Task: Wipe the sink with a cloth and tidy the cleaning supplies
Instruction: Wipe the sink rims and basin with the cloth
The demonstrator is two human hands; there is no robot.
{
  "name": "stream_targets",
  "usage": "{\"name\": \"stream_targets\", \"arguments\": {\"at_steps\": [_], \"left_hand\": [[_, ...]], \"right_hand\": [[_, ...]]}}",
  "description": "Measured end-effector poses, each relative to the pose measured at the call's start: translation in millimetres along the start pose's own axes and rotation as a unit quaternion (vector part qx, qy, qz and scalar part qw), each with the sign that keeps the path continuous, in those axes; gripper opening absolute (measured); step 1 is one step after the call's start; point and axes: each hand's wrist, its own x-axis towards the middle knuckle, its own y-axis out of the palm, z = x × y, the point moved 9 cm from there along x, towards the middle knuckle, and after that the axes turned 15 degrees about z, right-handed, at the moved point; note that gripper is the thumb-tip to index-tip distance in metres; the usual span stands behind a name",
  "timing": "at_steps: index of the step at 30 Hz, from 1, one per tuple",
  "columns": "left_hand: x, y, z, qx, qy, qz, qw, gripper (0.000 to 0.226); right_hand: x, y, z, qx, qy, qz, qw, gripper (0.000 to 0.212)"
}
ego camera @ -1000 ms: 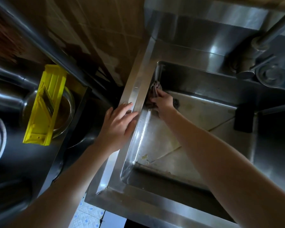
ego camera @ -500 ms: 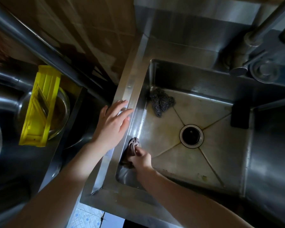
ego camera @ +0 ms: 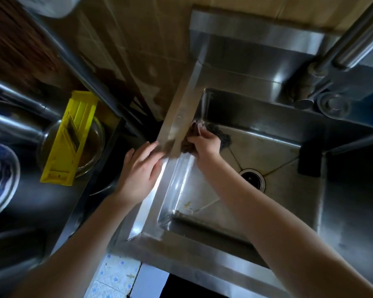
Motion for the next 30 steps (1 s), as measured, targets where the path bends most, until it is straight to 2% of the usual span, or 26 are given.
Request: {"name": "stream_targets", "arguments": {"at_steps": [3, 6, 9, 13, 17, 20, 22, 26, 30], "left_hand": [[-14, 6, 3, -0.003, 0.001, 0.004, 1.000, 0.030], [-24, 12, 6, -0.005, -0.004, 0.012, 1.000, 0.035], [-28, 12, 7, 0.005, -0.014, 0.012, 1.000, 0.032], [-26, 14, 7, 0.014, -0.019, 0.012, 1.000, 0.027], [-19, 18, 5, 0.003, -0.024, 0.019, 1.000, 0.027], [-13, 20, -1, -0.002, -0.017, 0.019, 1.000, 0.027], [-8, 20, -5, -0.003, -0.008, 0.018, 1.000, 0.026], [10, 17, -4, -0.007, -0.010, 0.016, 1.000, 0.026], [31, 13, -8, -0.015, 0.001, 0.016, 1.000, 0.029]], "right_hand": [[3, 0, 11, -0.001, -0.022, 0.013, 1.000, 0.050], [2, -6, -16, -0.001, -0.001, 0.010, 1.000, 0.053], [-8, -13, -77, -0.005, 0.068, 0.017, 0.998, 0.046], [-39, -17, -157, -0.073, 0.169, 0.004, 0.983, 0.041], [-56, -19, -186, -0.071, 0.223, -0.009, 0.972, 0.034], [-50, -19, -181, -0.034, 0.264, -0.014, 0.964, 0.021], [-38, -22, -168, -0.022, 0.260, -0.026, 0.965, 0.019], [-2, -21, -128, -0.023, 0.219, -0.022, 0.975, 0.022], [40, -26, -78, -0.018, 0.155, -0.046, 0.987, 0.015]]}}
